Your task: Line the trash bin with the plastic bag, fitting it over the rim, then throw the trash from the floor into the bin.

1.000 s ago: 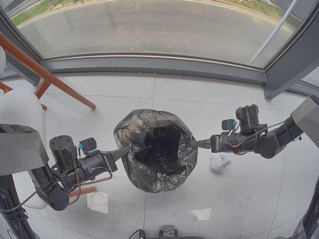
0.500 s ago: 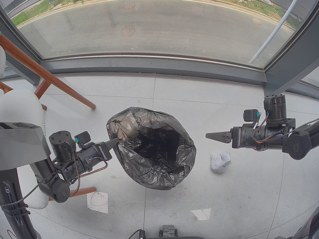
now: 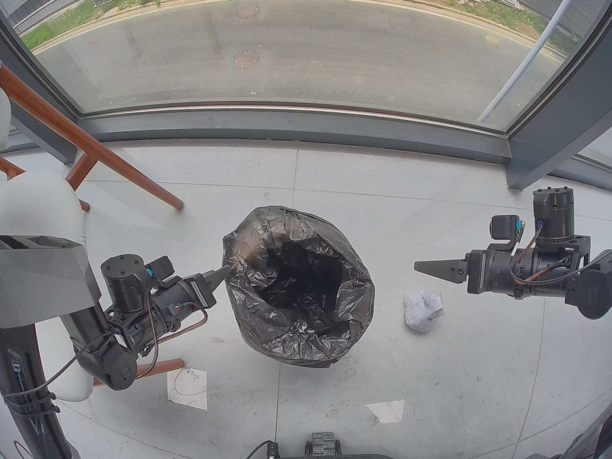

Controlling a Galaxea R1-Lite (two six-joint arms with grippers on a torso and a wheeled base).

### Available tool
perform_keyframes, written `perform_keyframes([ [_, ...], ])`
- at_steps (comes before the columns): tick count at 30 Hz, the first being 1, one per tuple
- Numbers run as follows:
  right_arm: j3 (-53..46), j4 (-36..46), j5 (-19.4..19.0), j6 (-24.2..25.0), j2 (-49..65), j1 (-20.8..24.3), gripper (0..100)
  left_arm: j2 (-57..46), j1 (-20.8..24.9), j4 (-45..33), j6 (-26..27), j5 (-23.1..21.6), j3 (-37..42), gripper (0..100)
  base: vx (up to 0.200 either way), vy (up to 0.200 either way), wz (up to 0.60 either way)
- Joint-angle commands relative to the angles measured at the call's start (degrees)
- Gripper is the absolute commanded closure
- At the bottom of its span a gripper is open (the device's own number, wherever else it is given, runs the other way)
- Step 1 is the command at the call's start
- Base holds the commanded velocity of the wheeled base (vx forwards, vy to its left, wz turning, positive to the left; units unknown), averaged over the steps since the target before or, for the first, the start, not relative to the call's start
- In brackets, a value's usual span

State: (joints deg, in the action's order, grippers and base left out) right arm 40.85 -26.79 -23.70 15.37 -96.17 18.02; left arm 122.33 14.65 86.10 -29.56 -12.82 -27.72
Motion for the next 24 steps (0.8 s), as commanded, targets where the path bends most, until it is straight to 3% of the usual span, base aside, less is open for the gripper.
perform_keyframes([
  [1, -3.8, 0.0, 0.0, -0.1, 3.2, -2.5, 0, -5.7, 2.0, 0.1, -0.1, 0.0, 2.8, 0, 0.0, 0.0, 0.0],
  [12, -14.9, -0.2, -0.2, -0.5, 9.0, -12.7, 0, -18.4, 7.7, 3.9, -1.2, 0.0, 14.3, 0, 0.0, 0.0, 0.0],
  [16, -19.6, -0.2, -0.2, -0.7, 10.8, -13.1, 0, -21.7, 8.5, 3.9, -1.7, -0.6, 20.3, 0, 0.0, -0.05, 0.0],
  [24, -20.5, -0.3, -0.2, -0.9, 10.0, -12.8, 0, -23.5, 8.3, 3.9, -2.9, -2.2, 21.0, 0, 0.0, -0.2, 0.0],
])
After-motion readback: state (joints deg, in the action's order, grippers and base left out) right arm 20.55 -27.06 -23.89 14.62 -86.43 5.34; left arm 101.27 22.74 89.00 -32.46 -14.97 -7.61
